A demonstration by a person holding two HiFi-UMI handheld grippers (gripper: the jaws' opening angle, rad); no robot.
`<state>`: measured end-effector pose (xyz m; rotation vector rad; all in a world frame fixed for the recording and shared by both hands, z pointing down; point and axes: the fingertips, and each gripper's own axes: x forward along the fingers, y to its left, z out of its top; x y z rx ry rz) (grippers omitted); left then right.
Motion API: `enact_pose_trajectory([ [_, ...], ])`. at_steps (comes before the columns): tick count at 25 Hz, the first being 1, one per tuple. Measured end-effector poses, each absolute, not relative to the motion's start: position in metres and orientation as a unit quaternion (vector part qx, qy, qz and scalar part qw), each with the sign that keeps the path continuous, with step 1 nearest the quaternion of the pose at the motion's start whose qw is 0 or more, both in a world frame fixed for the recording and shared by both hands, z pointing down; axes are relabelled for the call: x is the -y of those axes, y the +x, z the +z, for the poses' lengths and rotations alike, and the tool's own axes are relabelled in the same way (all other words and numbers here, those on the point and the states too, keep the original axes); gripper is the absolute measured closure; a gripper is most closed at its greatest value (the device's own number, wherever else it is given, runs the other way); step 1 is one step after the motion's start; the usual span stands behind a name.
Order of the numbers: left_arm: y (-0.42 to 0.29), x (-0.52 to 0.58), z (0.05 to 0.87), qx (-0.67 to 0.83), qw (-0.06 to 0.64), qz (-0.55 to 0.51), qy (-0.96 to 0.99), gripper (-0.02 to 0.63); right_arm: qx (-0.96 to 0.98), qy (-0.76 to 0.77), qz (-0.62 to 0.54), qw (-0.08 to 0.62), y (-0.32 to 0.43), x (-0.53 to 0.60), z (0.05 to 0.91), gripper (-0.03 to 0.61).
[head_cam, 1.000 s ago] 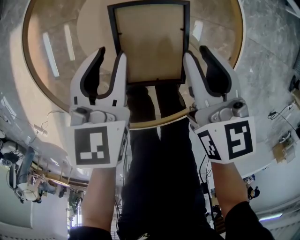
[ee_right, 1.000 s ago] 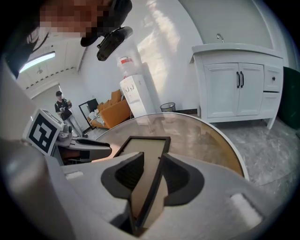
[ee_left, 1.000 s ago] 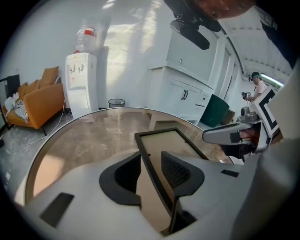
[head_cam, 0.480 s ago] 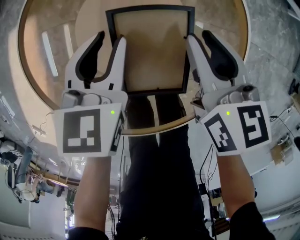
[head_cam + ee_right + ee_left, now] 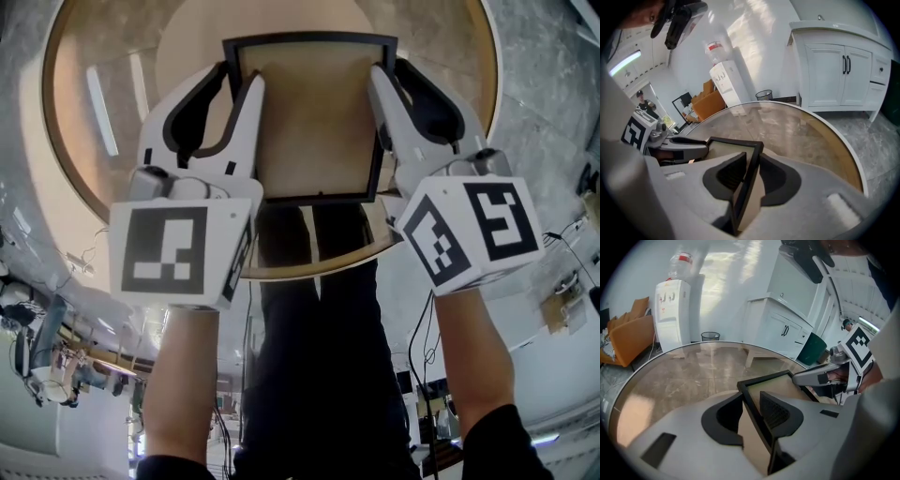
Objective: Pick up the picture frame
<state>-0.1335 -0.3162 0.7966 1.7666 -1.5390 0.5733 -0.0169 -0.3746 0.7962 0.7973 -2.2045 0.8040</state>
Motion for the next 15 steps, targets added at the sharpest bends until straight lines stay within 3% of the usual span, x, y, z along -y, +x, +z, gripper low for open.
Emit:
enact_pose_trajectory([
  [6, -0.143, 0.314, 0.789, 0.596, 0.396, 0.181, 0.675, 0.534, 0.831, 0.304, 0.33, 0.329, -0.017, 0.366, 0.789, 0.517],
  [15, -0.141, 0.315, 0.735, 0.617, 0.34, 0.153, 0.693, 0.554, 0.842, 0.295, 0.327, 0.311, -0.01, 0.359, 0.742, 0.518],
])
